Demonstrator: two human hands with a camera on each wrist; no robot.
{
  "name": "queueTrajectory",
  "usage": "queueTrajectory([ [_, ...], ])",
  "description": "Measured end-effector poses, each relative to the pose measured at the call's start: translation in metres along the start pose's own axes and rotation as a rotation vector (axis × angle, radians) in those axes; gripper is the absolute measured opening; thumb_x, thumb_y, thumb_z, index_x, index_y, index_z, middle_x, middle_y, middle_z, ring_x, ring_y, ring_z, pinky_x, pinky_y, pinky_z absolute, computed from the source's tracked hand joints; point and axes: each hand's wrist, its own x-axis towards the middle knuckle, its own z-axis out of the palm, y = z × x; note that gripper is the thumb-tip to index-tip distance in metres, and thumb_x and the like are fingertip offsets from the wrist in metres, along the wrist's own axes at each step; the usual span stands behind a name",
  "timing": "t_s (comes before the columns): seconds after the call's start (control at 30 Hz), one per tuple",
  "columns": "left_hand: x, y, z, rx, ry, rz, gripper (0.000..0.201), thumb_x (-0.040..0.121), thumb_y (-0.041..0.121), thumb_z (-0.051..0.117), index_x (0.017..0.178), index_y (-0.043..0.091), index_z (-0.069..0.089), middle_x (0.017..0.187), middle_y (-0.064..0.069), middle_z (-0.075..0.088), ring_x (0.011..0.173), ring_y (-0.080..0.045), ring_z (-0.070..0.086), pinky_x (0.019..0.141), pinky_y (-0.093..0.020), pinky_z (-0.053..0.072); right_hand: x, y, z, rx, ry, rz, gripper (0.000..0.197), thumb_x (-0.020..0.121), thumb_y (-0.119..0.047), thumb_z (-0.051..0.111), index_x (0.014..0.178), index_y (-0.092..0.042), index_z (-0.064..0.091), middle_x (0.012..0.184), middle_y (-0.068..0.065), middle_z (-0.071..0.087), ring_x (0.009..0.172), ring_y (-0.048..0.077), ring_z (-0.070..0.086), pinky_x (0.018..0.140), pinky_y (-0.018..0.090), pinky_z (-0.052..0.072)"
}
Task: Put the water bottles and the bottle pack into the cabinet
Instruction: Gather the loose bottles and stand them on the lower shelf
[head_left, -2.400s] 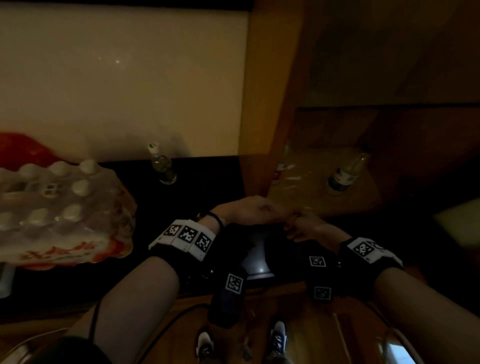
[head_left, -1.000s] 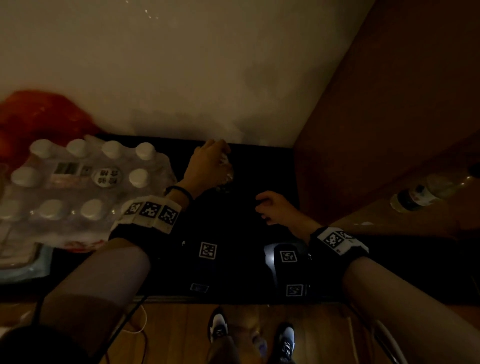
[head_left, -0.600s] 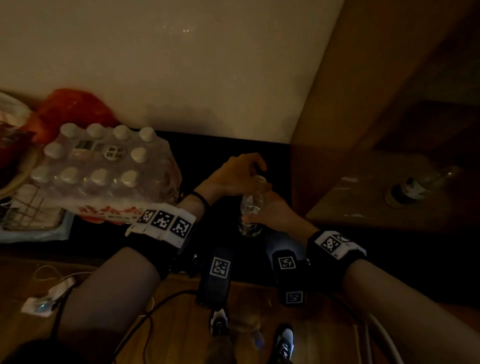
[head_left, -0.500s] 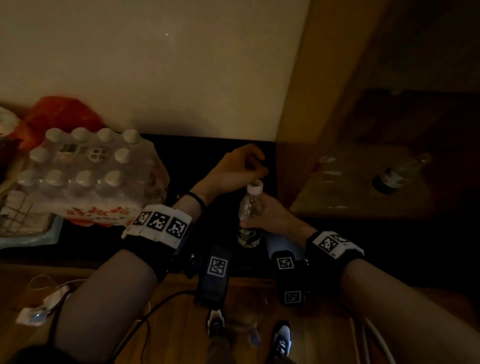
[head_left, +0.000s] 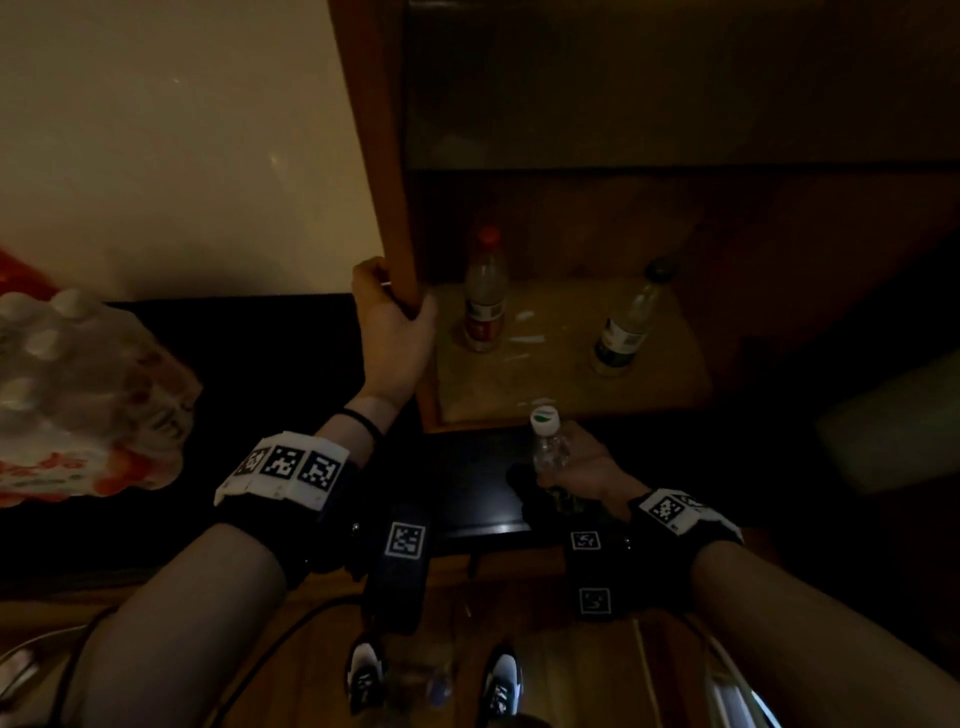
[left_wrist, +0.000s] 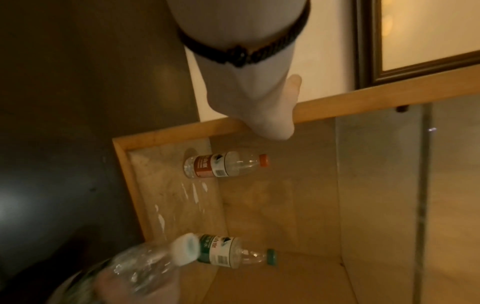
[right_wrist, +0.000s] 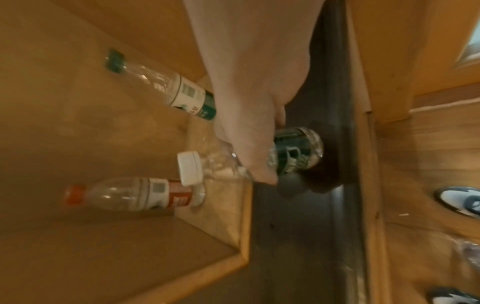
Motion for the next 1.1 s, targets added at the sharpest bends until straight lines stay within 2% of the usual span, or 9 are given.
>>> queueTrajectory([
  [0.23, -0.001, 0.001, 0.013, -0.028, 0.104, -0.04, 0.039, 0.083, 0.035, 0.06, 0.101, 0.058, 0.035, 0.114, 0.0, 0.062, 0.094, -0.007, 0.065, 0.09, -0.039, 0.055, 0.039, -0.022, -0.034, 0.305, 0.221, -0.11, 0.047, 0.064, 0.002, 0.078, 0.102, -0.01, 0.054, 0.094, 0.005, 0.064, 0.097, 0.03, 0.064, 0.087, 0.042, 0.053],
  [0.37, 0.004, -0.007, 0.016, -0.087, 0.11, -0.067, 0.044, 0.089, 0.022, 0.062, 0.103, 0.054, 0.034, 0.105, 0.019, 0.056, 0.09, 0.012, 0.06, 0.084, -0.018, 0.048, 0.069, -0.039, -0.055, 0.297, 0.358, -0.138, 0.052, 0.062, -0.035, 0.073, 0.108, -0.018, 0.055, 0.106, 0.007, 0.063, 0.097, 0.027, 0.062, 0.087, 0.045, 0.054],
  [0.53, 0.006, -0.01, 0.018, -0.111, 0.103, -0.063, 0.044, 0.092, 0.008, 0.059, 0.103, 0.043, 0.034, 0.103, 0.023, 0.051, 0.085, 0.026, 0.056, 0.074, 0.0, 0.044, 0.104, -0.043, -0.065, 0.354, 0.431, -0.15, 0.047, 0.059, -0.038, 0.071, 0.1, -0.017, 0.062, 0.096, 0.003, 0.071, 0.088, 0.022, 0.068, 0.078, 0.048, 0.059],
  [0.6, 0.005, -0.01, 0.019, -0.114, 0.101, -0.054, 0.043, 0.093, 0.005, 0.058, 0.104, 0.039, 0.034, 0.104, 0.025, 0.049, 0.085, 0.028, 0.056, 0.074, 0.002, 0.044, 0.103, -0.048, -0.062, 0.327, 0.426, -0.16, 0.051, 0.06, -0.044, 0.067, 0.105, -0.02, 0.063, 0.101, 0.001, 0.071, 0.091, 0.02, 0.068, 0.082, 0.046, 0.057],
  [0.7, 0.004, -0.011, 0.021, -0.113, 0.098, -0.036, 0.041, 0.094, 0.001, 0.056, 0.109, 0.032, 0.033, 0.105, 0.026, 0.046, 0.087, 0.031, 0.054, 0.075, 0.003, 0.042, 0.104, -0.056, -0.055, 0.308, 0.356, -0.167, 0.054, 0.069, -0.029, 0.073, 0.12, -0.019, 0.056, 0.116, 0.005, 0.067, 0.104, 0.025, 0.063, 0.091, 0.046, 0.052],
  [0.83, 0.006, -0.015, 0.02, -0.131, 0.087, -0.041, 0.042, 0.094, 0.005, 0.057, 0.106, 0.037, 0.034, 0.108, 0.025, 0.047, 0.09, 0.028, 0.055, 0.077, 0.001, 0.044, 0.134, -0.043, -0.044, 0.408, 0.262, -0.171, 0.077, 0.06, -0.038, 0.07, 0.13, -0.019, 0.043, 0.127, 0.008, 0.06, 0.114, 0.029, 0.06, 0.097, 0.054, 0.049],
  [0.9, 0.007, -0.015, 0.019, -0.138, 0.085, -0.038, 0.043, 0.094, 0.004, 0.057, 0.107, 0.037, 0.033, 0.109, 0.025, 0.047, 0.092, 0.028, 0.054, 0.079, 0.0, 0.043, 0.129, -0.042, -0.041, 0.452, 0.245, -0.12, 0.073, 0.069, -0.035, 0.073, 0.133, -0.019, 0.042, 0.128, 0.004, 0.06, 0.113, 0.025, 0.059, 0.099, 0.049, 0.049],
  [1.0, 0.008, -0.017, 0.019, -0.144, 0.089, -0.037, 0.043, 0.093, 0.004, 0.057, 0.108, 0.036, 0.034, 0.109, 0.023, 0.046, 0.094, 0.026, 0.054, 0.081, -0.002, 0.043, 0.095, -0.05, -0.039, 0.458, 0.183, -0.05, 0.067, 0.076, -0.029, 0.077, 0.135, -0.018, 0.046, 0.125, 0.002, 0.061, 0.113, 0.024, 0.06, 0.095, 0.042, 0.052],
  [1.1, 0.007, -0.015, 0.019, -0.114, 0.113, -0.039, 0.047, 0.089, 0.016, 0.059, 0.11, 0.048, 0.032, 0.116, 0.013, 0.049, 0.102, 0.011, 0.057, 0.089, -0.013, 0.046, 0.068, -0.042, -0.036, 0.534, 0.049, 0.05, 0.047, 0.092, -0.013, 0.059, 0.137, -0.011, 0.043, 0.127, 0.003, 0.054, 0.112, 0.022, 0.055, 0.078, 0.031, 0.051],
])
